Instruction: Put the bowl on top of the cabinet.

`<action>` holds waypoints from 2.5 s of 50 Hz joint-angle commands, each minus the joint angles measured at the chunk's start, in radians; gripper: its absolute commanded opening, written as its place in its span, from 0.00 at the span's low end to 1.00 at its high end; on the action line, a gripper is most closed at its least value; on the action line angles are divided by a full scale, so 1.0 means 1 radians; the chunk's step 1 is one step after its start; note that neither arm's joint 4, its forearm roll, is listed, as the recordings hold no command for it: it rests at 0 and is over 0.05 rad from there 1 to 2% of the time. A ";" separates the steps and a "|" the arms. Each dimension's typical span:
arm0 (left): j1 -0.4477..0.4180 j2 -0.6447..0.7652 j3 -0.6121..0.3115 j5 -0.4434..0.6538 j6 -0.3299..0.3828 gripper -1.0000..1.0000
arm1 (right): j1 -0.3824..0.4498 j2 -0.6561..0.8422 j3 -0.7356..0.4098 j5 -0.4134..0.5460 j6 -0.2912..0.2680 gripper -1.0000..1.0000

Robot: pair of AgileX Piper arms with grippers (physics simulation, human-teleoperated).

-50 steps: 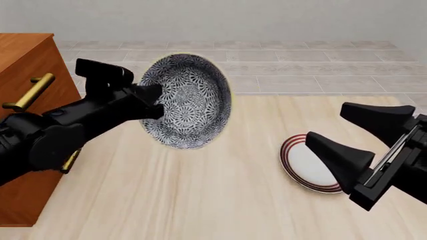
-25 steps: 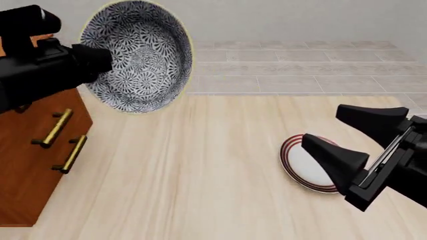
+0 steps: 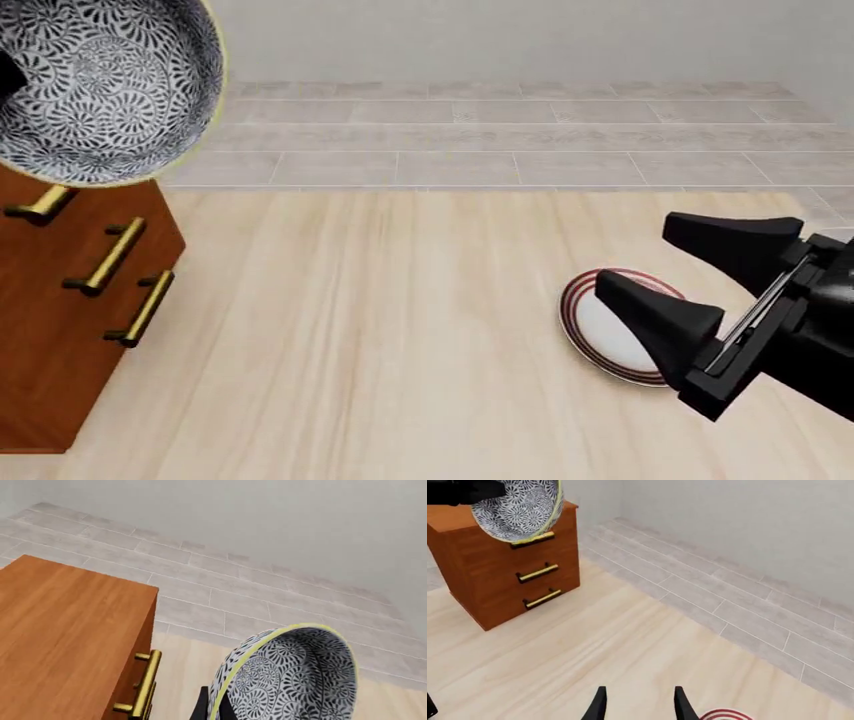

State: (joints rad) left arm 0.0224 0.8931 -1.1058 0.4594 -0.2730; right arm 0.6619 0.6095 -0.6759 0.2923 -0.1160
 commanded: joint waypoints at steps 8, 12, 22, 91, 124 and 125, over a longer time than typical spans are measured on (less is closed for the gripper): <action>0.197 -0.080 -0.037 0.009 -0.018 0.00 | 0.003 0.005 0.000 0.002 -0.002 1.00; 0.222 -0.085 -0.021 -0.010 -0.070 0.00 | 0.003 0.005 0.000 0.002 -0.001 1.00; 0.335 -0.085 0.042 -0.086 -0.188 0.00 | 0.004 0.003 -0.001 0.004 -0.001 1.00; 0.640 0.177 0.248 -0.504 -0.553 0.00 | 0.006 0.014 0.009 -0.006 -0.001 1.00; 0.613 0.192 0.306 -0.569 -0.589 1.00 | 0.014 0.006 0.009 0.001 -0.006 1.00; 0.613 0.192 0.306 -0.569 -0.589 1.00 | 0.014 0.006 0.009 0.001 -0.006 1.00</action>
State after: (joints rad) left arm 0.6608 1.0145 -0.8186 -0.1118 -0.8695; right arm 0.6744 0.6241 -0.6579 0.2783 -0.1195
